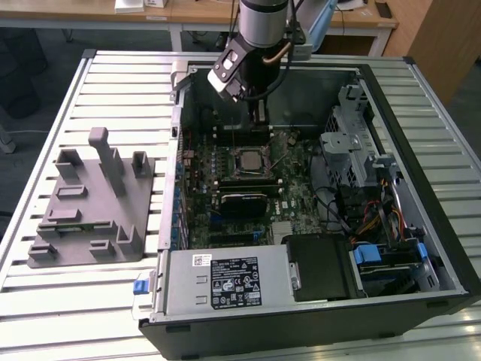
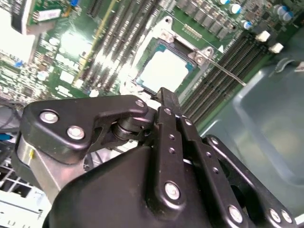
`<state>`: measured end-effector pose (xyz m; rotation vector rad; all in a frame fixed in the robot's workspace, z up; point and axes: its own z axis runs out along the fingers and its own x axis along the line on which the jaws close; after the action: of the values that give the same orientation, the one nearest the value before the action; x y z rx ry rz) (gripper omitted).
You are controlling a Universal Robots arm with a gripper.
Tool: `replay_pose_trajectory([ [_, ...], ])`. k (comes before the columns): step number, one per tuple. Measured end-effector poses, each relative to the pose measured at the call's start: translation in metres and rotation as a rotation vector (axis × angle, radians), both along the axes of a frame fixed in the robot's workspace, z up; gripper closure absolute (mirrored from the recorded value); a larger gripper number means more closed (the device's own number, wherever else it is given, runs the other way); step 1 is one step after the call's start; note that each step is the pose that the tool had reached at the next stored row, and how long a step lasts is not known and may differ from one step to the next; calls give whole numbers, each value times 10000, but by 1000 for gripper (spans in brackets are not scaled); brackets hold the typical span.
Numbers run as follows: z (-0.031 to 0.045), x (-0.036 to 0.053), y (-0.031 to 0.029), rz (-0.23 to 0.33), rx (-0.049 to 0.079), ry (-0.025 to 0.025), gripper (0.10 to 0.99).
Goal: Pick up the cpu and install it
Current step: 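Close the cpu cover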
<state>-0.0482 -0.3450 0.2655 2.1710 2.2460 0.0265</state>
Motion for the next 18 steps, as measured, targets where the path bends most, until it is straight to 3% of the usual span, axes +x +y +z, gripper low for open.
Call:
replay_pose_trajectory([
  [4, 0, 4, -89, -29, 0, 0, 980],
  [11, 1, 192, -100, -29, 17, 23, 980],
  [16, 49, 234, -99, -29, 311, 22, 980],
  [18, 49, 293, -97, -30, 334, 23, 980],
])
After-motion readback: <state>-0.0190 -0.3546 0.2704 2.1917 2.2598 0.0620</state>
